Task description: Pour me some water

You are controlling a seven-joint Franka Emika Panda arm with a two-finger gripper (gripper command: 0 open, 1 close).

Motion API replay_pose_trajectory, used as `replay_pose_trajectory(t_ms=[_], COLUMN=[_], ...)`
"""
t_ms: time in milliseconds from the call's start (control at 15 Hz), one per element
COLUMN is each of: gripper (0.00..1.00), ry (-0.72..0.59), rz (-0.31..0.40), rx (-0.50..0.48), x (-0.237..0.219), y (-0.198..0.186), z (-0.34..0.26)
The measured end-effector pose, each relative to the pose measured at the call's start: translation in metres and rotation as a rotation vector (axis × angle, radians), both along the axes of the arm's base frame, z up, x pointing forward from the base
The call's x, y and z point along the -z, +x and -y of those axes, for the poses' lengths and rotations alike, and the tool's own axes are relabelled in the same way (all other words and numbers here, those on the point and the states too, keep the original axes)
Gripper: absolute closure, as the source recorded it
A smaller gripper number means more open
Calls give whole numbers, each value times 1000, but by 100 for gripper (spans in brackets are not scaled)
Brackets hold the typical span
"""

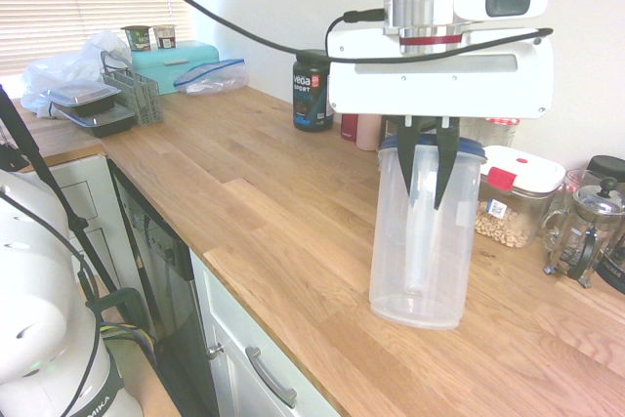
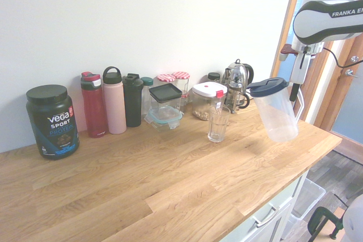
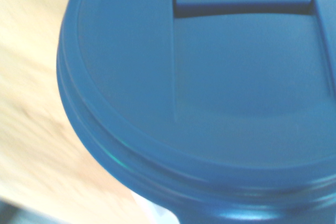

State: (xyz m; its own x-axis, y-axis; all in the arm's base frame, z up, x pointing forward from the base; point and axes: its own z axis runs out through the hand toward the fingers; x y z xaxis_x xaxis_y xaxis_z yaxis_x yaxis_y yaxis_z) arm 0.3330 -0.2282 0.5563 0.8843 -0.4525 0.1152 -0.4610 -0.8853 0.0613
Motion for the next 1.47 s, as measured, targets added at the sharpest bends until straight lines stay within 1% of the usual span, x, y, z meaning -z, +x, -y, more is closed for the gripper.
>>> replay_pose_trajectory(t_ms=[200, 333, 467, 533, 667, 733, 800, 867, 1000, 1067, 1133, 1267, 1400, 1467], gripper=[100, 100, 100, 100, 100, 100, 100, 100, 100, 100, 100, 100, 100, 100], ry=[105, 146, 166, 170, 168, 159, 152, 148, 130, 114, 109, 121, 134, 137], rz=[142, 236, 310, 343, 415, 436, 431, 399, 338, 335, 347, 367, 379, 397], rx=[29, 68, 128, 154, 199, 219, 250, 294, 359, 374, 374, 335, 288, 280], x=[-2, 18, 49, 57, 57, 54, 55, 56, 39, 32, 25, 17, 23, 28], y=[5, 8, -6, -16, -40, -53, -65, -74, -80, -79, -76, -70, -64, -63], z=[-8, -6, -5, -8, -19, -27, -38, -52, -91, -113, -140, -203, -272, -306])
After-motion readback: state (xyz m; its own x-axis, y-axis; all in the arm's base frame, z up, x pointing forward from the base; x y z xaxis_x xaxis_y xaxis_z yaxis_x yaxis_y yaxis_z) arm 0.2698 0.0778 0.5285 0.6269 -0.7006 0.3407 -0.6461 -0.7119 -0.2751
